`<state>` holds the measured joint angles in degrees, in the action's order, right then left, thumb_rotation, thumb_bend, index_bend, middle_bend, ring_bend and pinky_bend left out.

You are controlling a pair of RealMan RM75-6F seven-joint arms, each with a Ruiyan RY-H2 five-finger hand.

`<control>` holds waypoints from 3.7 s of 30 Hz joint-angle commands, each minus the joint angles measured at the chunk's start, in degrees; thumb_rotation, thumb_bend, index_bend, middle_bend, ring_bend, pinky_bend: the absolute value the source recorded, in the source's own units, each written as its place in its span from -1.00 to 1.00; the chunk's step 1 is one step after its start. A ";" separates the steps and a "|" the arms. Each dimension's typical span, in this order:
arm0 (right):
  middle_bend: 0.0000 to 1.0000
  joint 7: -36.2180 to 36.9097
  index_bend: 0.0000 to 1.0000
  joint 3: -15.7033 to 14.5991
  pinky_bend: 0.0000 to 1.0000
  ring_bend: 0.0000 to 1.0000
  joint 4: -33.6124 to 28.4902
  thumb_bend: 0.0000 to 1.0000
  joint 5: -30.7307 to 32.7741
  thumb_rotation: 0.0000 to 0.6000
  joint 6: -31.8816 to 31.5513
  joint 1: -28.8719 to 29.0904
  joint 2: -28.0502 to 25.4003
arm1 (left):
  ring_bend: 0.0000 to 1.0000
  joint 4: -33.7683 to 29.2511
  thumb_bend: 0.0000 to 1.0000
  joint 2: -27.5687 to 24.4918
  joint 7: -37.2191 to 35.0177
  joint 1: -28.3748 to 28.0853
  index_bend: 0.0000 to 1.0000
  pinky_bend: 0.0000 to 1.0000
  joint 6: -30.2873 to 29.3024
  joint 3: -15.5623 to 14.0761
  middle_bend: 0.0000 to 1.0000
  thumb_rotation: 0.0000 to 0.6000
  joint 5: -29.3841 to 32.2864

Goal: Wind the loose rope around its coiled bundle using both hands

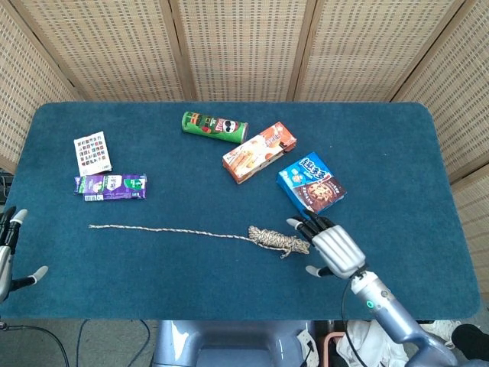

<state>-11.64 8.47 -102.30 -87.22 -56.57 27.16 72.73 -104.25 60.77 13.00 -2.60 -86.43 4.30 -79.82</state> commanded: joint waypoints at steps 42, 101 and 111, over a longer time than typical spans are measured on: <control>-0.30 -28.06 -0.36 0.25 -0.05 -0.51 11.68 -0.59 34.33 1.00 -3.24 9.97 22.18 | -1.00 0.32 -1.00 -0.15 -0.52 -1.06 -1.00 -1.00 1.25 0.05 -1.00 1.00 1.78; 0.29 -17.49 0.24 -5.45 0.39 -0.06 18.89 -0.05 14.94 1.00 -5.14 8.13 18.81 | -1.00 44.40 -0.42 29.12 -11.81 -23.63 -0.19 -1.00 27.17 2.10 -1.00 1.00 0.02; 0.29 -17.48 0.24 -4.97 0.39 -0.06 18.43 -0.04 14.91 1.00 -4.87 7.81 18.89 | -1.00 48.67 -0.39 34.62 -10.72 -26.56 -0.13 -1.00 30.73 2.07 -1.00 1.00 1.45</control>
<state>-29.13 3.52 -83.87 -72.32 -61.45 34.97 91.62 -55.82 95.14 2.22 -28.94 -55.90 6.46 -78.46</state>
